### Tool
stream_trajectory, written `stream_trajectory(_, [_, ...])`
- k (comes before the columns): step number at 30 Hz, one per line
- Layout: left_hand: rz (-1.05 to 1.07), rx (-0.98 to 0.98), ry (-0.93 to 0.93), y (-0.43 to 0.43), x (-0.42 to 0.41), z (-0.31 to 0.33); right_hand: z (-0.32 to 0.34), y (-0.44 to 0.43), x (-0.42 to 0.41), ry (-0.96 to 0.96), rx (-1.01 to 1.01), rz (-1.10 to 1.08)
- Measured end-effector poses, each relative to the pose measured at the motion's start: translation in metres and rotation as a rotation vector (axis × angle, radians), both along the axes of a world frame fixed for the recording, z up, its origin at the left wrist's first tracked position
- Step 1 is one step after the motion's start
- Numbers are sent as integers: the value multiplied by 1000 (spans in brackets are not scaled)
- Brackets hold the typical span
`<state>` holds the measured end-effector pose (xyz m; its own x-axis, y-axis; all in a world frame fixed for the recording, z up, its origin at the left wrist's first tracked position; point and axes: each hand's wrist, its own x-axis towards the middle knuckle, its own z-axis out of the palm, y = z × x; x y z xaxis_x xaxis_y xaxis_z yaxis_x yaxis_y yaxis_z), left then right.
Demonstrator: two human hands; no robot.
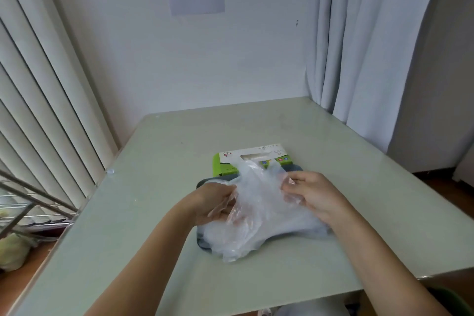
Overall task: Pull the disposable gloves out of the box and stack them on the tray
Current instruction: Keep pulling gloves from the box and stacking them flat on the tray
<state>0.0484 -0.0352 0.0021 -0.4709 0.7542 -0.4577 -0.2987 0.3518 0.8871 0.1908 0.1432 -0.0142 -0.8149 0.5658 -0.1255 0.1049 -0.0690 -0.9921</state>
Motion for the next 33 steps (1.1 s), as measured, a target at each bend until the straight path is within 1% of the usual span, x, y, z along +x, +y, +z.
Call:
stream_trajectory(2, [-4,-42,20,0,-2,-2,-6,2,4,-169,291,-20])
stream_trajectory(4, [-41,-66,9,-1,-4,-4,-11,3,5,-316,448,-10])
stream_trajectory(6, [-68,-106,12,-1,-4,-3,-15,2,5,-398,494,-24])
stream_trajectory(10, [-186,-179,57,-4,-4,-7,-17,1,1,-466,590,-101])
stream_trajectory(15, [-277,-224,200,-10,-3,-6,-13,-3,0,-506,686,-144])
stream_trajectory(18, [-250,-282,363,-18,-6,-2,-14,-3,0,-476,599,-142])
stream_trajectory(20, [-219,-369,491,-25,-11,3,-14,-3,0,-462,534,-152])
stream_trajectory(22, [-163,-488,625,-31,-18,7,-14,-4,1,-451,517,-156])
stream_trajectory(24, [-52,-602,791,-37,-24,12,-14,-7,1,-439,505,-168])
stream_trajectory(26, [94,-646,1020,-39,-22,19,-16,-9,1,-429,502,-179])
stream_trajectory(28, [217,-562,1239,-32,-13,26,-17,-11,2,-446,552,-194])
stream_trajectory(29, [238,-467,1296,-26,-4,31,-17,-12,3,-450,576,-196])
stream_trajectory(31, [173,-277,1343,-10,13,37,-16,-12,4,-442,583,-193])
stream_trajectory(33, [6,-177,1366,8,25,38,-15,-12,6,-440,574,-192])
